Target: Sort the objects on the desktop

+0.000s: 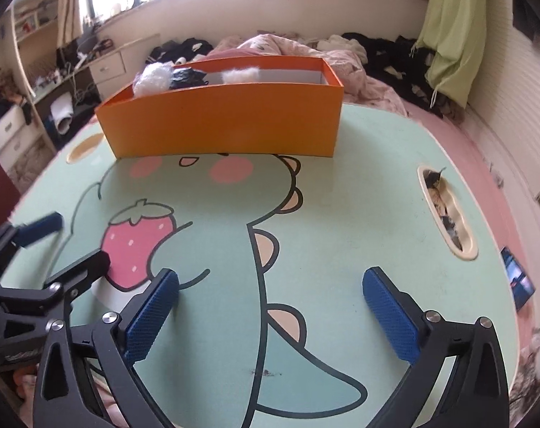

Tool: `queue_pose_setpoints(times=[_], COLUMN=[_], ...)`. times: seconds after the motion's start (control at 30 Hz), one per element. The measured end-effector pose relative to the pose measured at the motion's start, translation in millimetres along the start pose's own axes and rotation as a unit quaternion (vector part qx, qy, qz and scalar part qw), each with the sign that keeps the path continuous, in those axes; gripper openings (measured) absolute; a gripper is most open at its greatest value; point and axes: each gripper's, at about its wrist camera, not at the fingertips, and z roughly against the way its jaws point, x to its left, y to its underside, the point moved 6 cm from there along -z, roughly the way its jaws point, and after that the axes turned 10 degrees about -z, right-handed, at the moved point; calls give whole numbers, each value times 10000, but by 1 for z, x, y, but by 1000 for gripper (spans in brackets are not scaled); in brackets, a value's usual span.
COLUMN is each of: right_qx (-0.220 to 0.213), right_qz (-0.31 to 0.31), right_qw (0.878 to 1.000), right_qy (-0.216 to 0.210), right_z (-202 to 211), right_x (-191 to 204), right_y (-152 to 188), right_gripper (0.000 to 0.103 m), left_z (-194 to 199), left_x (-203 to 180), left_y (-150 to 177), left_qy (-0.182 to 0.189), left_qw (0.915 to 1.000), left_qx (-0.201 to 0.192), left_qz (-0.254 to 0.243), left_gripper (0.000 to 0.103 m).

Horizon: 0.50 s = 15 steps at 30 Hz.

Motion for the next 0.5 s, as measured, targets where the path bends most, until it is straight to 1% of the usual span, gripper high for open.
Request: queue_pose_setpoints(times=[0.03, 0.5], right_qx=[-5, -38], right_qz=[-2, 2], right_qw=[10000, 10000], right_qy=[-1, -2], right_z=[0, -1], right_x=[0, -1], right_y=[1, 2], right_gripper=[103, 103], left_z=[-1, 0], left_x=[1, 2], left_y=[0, 1], left_qy=[-17, -49], left_qw=[10000, 10000], left_qx=[3, 3], left_qz=[32, 41], left_gripper=[103, 103])
